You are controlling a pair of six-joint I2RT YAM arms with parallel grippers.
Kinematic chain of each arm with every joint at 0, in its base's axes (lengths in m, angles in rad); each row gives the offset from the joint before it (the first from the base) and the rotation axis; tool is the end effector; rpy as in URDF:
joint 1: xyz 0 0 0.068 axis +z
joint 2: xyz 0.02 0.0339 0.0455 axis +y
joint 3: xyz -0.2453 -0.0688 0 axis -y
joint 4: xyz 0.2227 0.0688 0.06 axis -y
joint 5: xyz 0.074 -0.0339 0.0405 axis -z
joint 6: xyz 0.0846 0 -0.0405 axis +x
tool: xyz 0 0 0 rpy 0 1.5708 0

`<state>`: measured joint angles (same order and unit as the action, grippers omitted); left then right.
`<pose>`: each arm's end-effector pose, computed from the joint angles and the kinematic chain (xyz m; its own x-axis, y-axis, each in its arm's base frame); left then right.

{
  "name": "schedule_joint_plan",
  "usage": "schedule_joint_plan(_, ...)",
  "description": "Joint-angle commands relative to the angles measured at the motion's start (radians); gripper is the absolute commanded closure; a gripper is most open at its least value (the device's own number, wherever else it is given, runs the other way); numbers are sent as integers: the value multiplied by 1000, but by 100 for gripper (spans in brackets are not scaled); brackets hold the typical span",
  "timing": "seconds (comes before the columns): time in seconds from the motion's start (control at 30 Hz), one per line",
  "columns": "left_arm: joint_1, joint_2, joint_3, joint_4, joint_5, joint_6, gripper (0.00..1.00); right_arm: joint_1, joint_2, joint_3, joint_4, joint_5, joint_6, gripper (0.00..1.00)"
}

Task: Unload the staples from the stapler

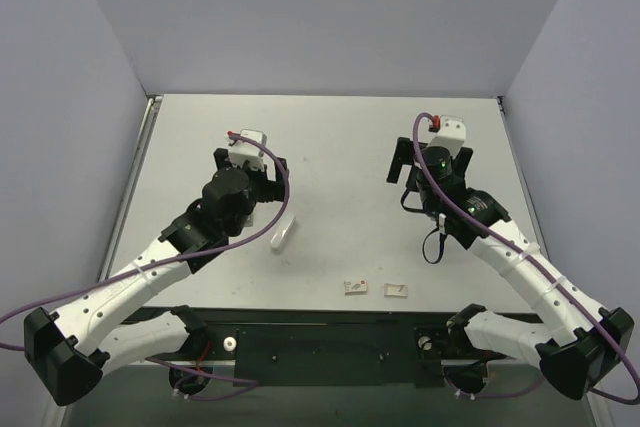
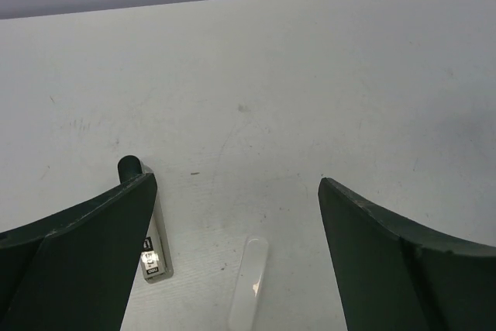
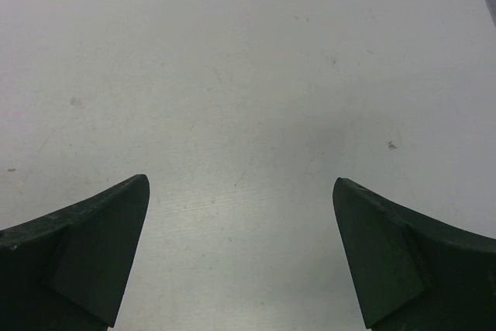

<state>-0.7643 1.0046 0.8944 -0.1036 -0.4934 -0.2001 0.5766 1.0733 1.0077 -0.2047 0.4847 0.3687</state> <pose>0.2165 -0.1520 0.3242 -0.2048 -0.0461 -0.9777 0.2394 0.9662 -0.0958 0.2500 0.1155 0.3346 -0.2470 0.2198 -0.9438 -0.0182 0.9727 0.2313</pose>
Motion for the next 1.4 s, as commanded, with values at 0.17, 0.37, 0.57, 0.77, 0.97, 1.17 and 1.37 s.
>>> schedule_joint_plan(0.17,6,-27,-8,-23,-123,-81,3,-9,-52,-81,73,-63,-10,0)
schedule_joint_plan(0.37,17,51,104,-193,-214,-124,3,35,20,-29,1,-75,1,4)
schedule_joint_plan(0.57,16,201,257,-387,-336,-191,3,120,99,-14,-13,-40,3,4)
schedule_joint_plan(0.77,31,299,301,-419,-326,-160,3,154,134,-20,-4,-97,-1,4)
schedule_joint_plan(0.97,180,362,282,-378,-147,-177,3,189,166,-38,4,-101,-5,4)
schedule_joint_plan(1.17,270,399,227,-283,-5,-151,22,220,177,-53,5,-100,-10,4)
schedule_joint_plan(1.37,313,439,170,-199,55,-128,18,241,185,-67,7,-112,-8,5)
